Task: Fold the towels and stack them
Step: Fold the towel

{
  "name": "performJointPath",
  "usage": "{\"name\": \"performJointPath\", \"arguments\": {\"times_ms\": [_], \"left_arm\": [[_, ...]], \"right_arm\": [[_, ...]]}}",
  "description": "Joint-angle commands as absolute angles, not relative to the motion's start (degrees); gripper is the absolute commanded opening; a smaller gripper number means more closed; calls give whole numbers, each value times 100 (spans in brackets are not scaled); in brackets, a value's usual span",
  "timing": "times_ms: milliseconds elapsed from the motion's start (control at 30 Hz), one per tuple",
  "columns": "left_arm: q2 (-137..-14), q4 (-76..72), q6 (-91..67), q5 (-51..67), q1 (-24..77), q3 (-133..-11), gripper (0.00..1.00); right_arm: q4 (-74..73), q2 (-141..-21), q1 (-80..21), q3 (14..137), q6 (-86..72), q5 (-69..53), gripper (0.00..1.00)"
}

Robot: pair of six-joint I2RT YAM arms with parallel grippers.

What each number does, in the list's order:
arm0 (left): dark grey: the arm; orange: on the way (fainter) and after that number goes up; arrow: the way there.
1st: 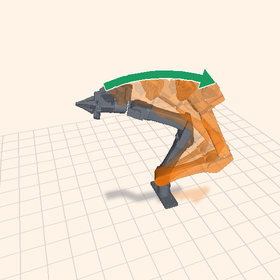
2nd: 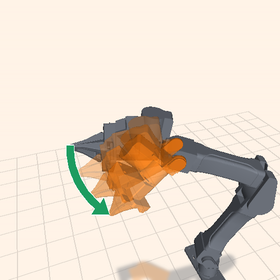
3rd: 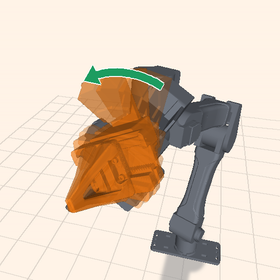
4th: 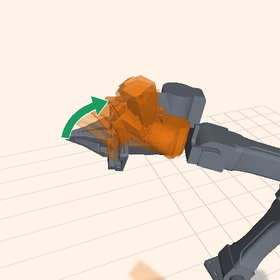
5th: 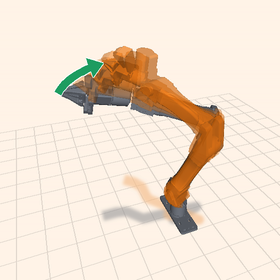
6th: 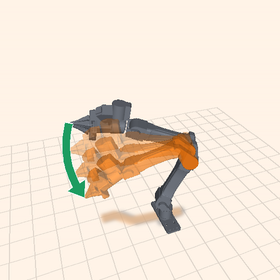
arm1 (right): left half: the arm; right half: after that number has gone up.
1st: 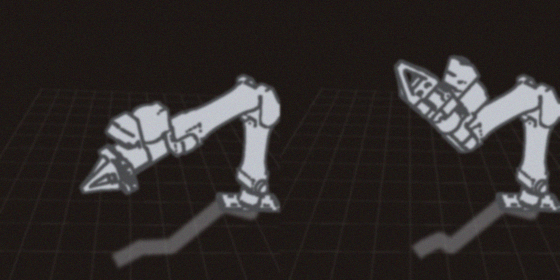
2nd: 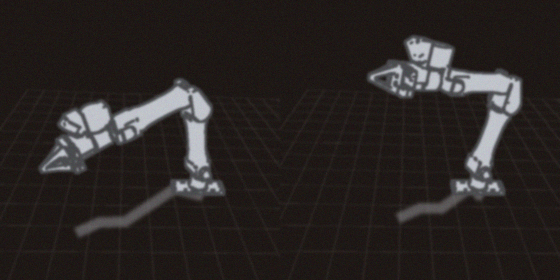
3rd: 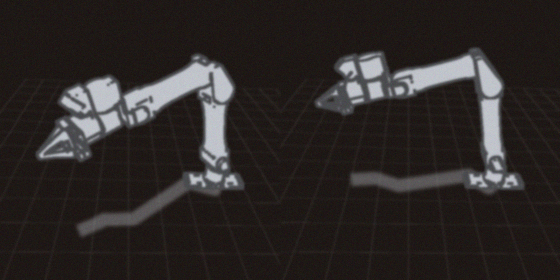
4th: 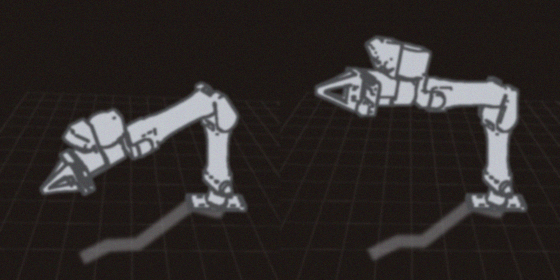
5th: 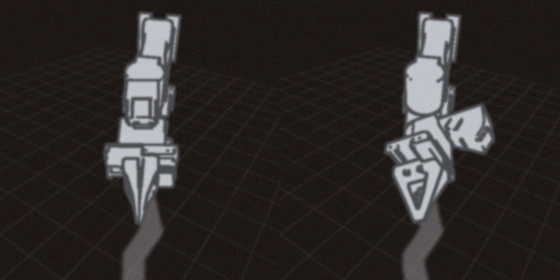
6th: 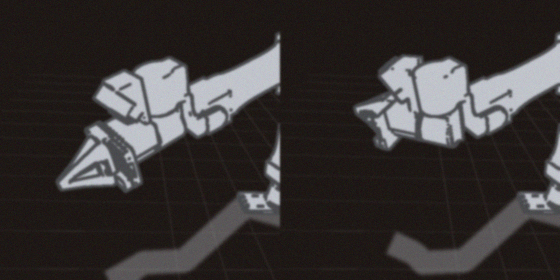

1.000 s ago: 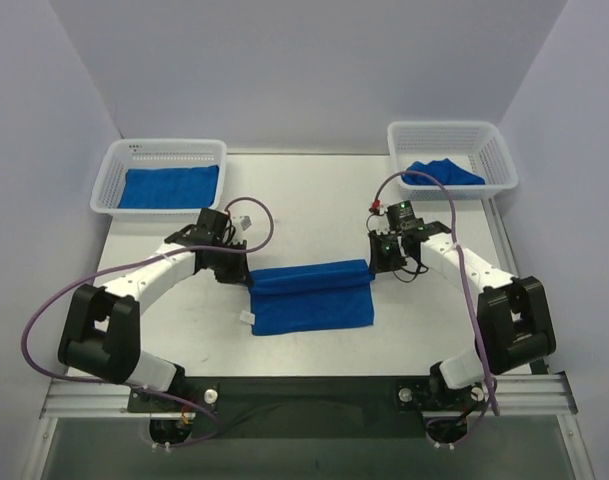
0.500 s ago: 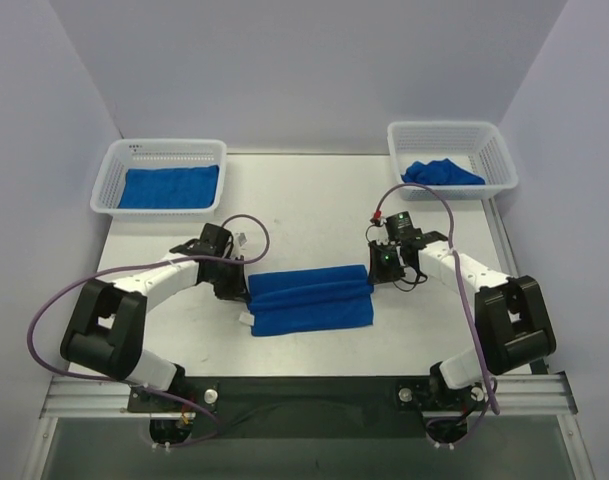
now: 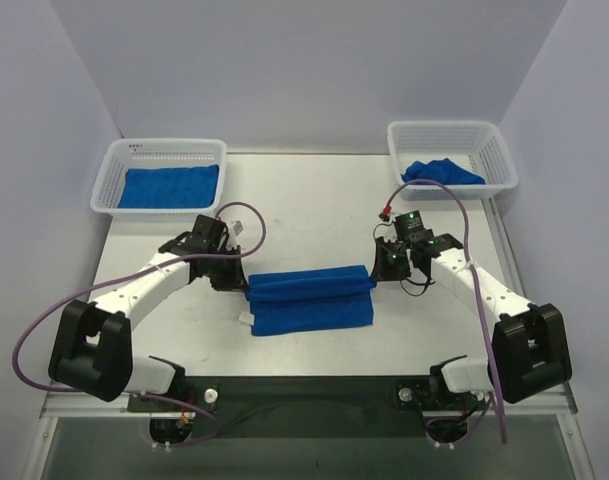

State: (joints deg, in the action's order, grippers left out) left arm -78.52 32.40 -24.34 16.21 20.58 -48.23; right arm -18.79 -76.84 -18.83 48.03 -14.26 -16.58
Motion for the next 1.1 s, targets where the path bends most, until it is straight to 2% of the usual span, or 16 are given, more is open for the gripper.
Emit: {"name": "performJointPath", "arguments": {"times_ms": [0, 833, 1067], "left_arm": [[-7726, 3489, -2426, 1564, 2022, -4676, 0], [-7849, 3366, -2637, 1942, 2048, -4025, 0], [-7612, 3401, -2689, 1899, 2057, -4209, 0]], "right_arm": [[-2250, -7576, -1863, 4694, -1591, -1555, 0], [-2347, -8358, -2109, 4456, -1951, -1318, 0], [-2382, -8113, -2118, 4596, -1872, -1248, 0]]}}
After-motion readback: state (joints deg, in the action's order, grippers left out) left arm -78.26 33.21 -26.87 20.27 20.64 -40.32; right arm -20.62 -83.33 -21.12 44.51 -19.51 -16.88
